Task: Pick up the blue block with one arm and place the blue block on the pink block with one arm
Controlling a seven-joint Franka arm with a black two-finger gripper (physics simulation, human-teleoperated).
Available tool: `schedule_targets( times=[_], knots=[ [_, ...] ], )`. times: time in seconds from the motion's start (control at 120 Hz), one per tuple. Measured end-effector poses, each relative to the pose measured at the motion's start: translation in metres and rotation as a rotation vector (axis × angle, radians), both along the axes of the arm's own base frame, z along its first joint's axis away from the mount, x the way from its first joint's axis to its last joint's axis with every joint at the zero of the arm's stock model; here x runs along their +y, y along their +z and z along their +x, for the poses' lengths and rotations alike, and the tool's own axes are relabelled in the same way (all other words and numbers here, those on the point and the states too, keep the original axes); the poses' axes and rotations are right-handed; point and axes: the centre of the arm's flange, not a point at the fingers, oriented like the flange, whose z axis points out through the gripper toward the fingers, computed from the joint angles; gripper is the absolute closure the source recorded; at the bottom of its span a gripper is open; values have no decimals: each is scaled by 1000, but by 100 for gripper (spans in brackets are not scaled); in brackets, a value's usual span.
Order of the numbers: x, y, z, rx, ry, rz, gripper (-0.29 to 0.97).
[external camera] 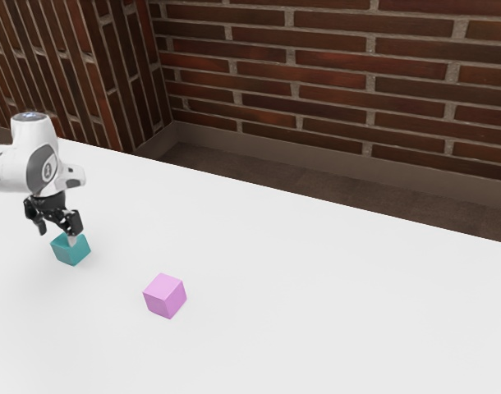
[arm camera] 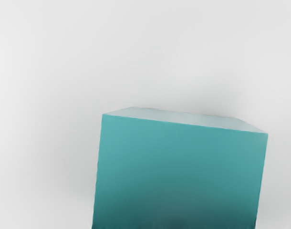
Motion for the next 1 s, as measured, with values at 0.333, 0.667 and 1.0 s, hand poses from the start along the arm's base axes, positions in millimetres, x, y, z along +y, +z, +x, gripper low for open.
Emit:
schedule_targets(
  times=[0.333,0.667,1.0],
  knots=[
    [-3,-31,22,-14,-37,-23,0],
    [-8,-42,18,-11,-56,-48,6],
    [-11,-36,18,-11,-74,-53,26]
  ],
)
